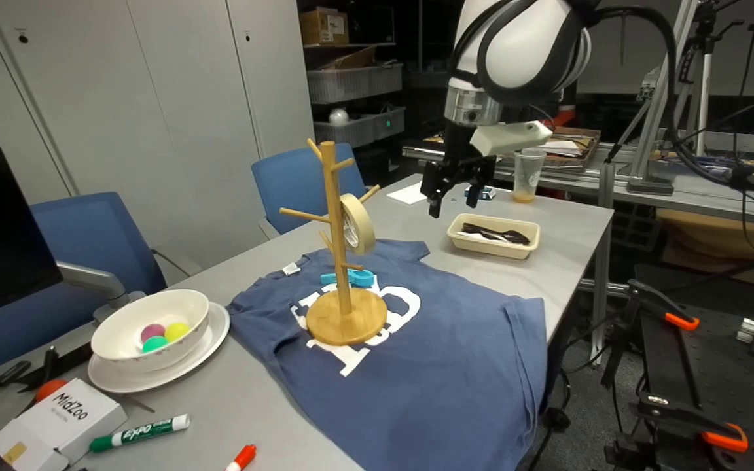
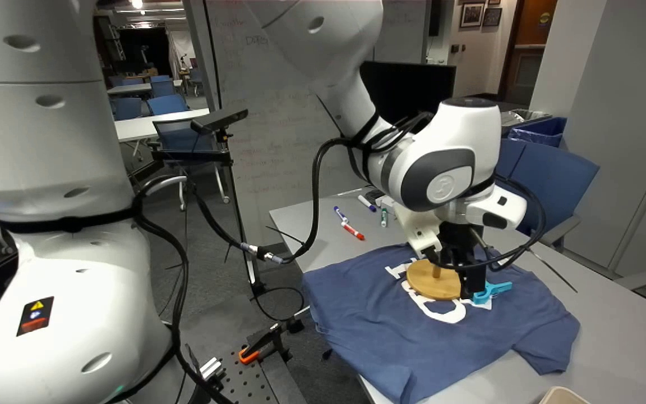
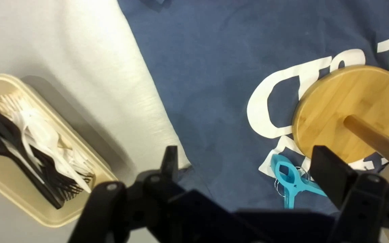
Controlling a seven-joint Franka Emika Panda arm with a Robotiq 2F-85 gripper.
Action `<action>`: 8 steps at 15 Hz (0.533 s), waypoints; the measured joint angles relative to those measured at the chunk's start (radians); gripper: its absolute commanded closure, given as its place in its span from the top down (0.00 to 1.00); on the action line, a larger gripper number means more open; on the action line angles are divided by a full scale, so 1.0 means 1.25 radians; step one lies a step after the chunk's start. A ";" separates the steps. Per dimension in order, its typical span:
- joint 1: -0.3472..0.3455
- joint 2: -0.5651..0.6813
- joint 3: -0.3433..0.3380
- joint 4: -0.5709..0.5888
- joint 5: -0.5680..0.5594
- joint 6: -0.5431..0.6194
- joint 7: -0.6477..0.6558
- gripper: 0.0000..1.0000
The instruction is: Hang the blue peg on the opposite side of the wooden rack
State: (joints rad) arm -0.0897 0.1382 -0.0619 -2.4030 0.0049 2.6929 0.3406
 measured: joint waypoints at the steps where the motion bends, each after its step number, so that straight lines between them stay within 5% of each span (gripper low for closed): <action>1: 0.000 0.025 0.003 0.000 0.027 0.036 -0.015 1.00; 8: 0.006 0.115 0.024 0.021 0.099 0.137 -0.049 1.00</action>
State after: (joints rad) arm -0.0828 0.2820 -0.0317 -2.3772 0.1289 2.8641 0.2800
